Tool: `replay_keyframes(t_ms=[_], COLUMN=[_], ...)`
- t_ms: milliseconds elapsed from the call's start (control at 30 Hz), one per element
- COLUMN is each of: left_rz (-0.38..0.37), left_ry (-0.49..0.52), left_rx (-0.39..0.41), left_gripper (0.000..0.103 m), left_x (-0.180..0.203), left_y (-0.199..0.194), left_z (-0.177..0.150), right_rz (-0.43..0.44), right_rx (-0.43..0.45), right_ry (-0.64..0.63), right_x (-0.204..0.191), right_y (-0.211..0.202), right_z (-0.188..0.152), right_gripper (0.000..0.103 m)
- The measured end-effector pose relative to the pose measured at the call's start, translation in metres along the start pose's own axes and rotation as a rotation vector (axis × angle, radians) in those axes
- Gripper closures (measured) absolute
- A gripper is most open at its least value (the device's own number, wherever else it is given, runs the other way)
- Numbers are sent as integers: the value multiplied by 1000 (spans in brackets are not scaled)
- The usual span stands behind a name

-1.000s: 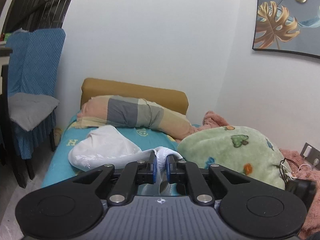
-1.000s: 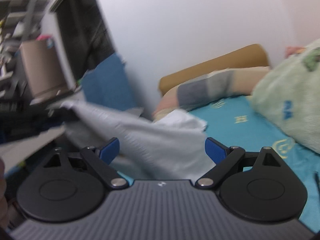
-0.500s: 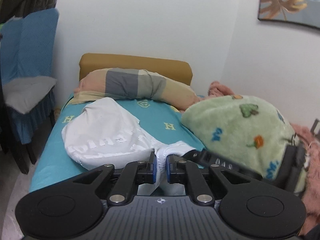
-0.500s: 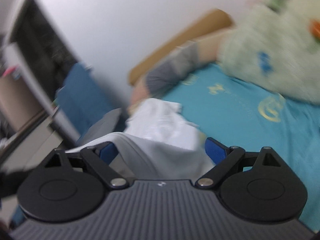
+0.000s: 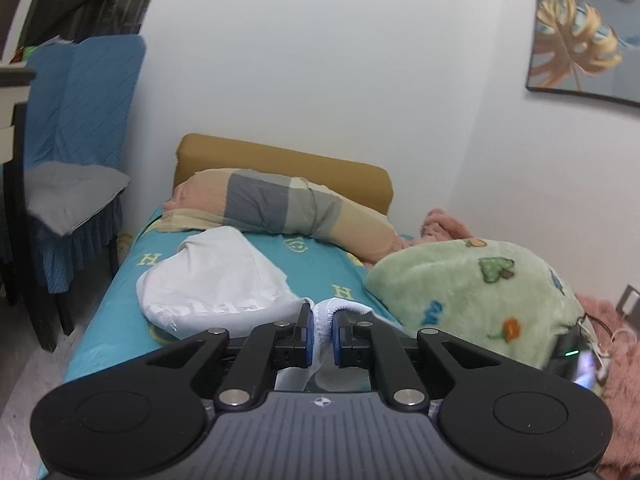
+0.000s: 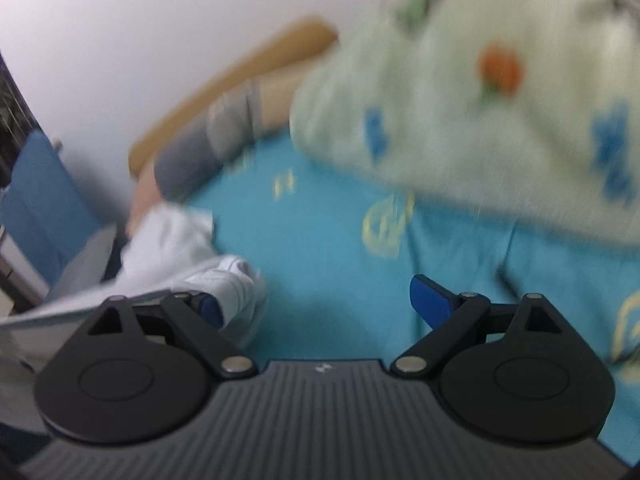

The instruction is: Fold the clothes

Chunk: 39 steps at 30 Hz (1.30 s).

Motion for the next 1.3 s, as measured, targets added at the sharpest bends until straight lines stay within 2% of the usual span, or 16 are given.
replay_keyframes(t_ms=[133, 233, 333, 433, 533, 667, 733, 867, 1067, 1100, 1200, 1300], left_rz=[16, 11, 9, -9, -39, -51, -47, -55, 67, 93, 186, 250], left_ry=[-26, -57, -92, -103, -139, -159, -157, -153, -69, -58, -28, -94], left_rx=[16, -30, -115, -268, -370, -417, -430, -426, -428, -441, -502, -504], left_gripper=[93, 93, 93, 92, 88, 79, 61, 56, 51, 48, 31, 19], left_x=[-9, -18, -27, -32, -35, -31, -28, -10, 8, 7, 0, -15], left_y=[-6, -6, 1, 19, 34, 45, 49, 63, 68, 66, 54, 37], left_z=[3, -1, -11, -25, -39, -49, -52, -48, -51, -53, -63, -68], right_rz=[59, 93, 111, 134, 157, 187, 196, 205, 202, 196, 162, 132], right_rx=[188, 293, 306, 299, 299, 294, 297, 297, 303, 306, 314, 307], right_ry=[-110, -202, -254, -268, -293, -311, -316, -315, -298, -291, -264, -242], right_x=[-18, -32, -37, -40, -46, -51, -54, -56, -55, -54, -47, -41], right_y=[-33, -52, -52, -53, -53, -55, -57, -60, -63, -63, -62, -59], right_z=[14, 18, 15, 15, 14, 12, 11, 10, 11, 12, 19, 23], right_gripper=[9, 9, 9, 9, 9, 9, 9, 9, 9, 9, 9, 9])
Point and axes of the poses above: each gripper's, at about its wrist camera, not at the fingertips, and y roughly the way its jaws point, x to its right, z to its top, the point moved 1 cm from there along y, roughly the way its jaws point, and after that the axes turned 15 degrees about y, right-handed, at the moved point
